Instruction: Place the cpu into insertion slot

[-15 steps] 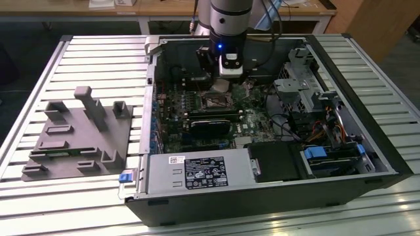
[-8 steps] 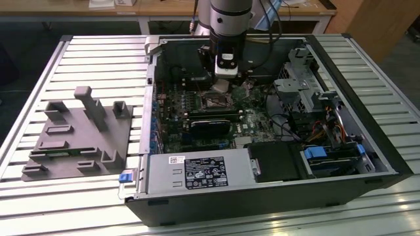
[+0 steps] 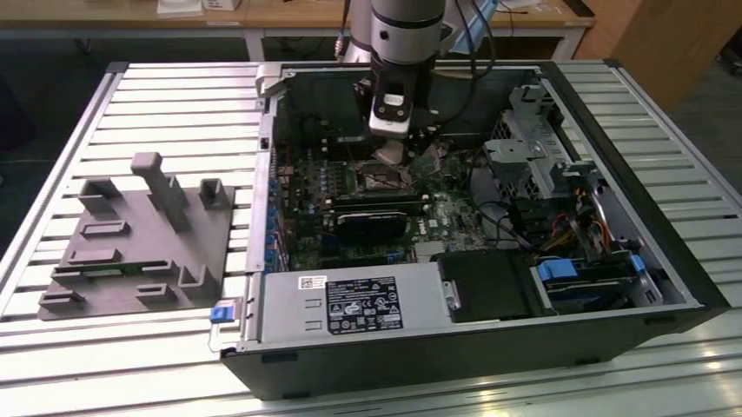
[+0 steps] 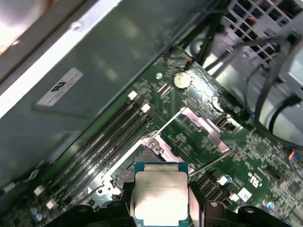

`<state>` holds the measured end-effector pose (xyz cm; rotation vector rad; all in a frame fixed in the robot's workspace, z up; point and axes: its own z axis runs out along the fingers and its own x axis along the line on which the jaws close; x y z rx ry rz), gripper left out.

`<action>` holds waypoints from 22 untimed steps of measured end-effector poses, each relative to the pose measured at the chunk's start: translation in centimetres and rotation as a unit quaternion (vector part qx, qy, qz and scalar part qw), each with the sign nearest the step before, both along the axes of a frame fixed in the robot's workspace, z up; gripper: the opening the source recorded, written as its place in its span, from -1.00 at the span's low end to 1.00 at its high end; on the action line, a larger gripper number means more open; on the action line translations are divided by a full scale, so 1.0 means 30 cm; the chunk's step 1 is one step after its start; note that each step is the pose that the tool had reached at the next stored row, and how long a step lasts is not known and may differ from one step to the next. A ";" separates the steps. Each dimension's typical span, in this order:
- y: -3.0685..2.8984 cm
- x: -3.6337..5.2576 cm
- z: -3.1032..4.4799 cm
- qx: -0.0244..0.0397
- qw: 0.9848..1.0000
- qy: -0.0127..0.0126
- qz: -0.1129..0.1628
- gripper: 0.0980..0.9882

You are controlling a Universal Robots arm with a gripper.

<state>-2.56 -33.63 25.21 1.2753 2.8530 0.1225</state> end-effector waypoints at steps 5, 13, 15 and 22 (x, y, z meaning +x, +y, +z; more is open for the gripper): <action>0.000 0.000 -0.002 0.000 0.999 0.000 -0.041 -0.01; 0.000 0.000 -0.004 0.000 0.994 0.000 -0.106 -0.01; 0.000 0.000 -0.004 0.000 0.992 0.000 -0.123 -0.01; 0.000 0.000 -0.006 0.000 0.984 0.000 -0.180 -0.01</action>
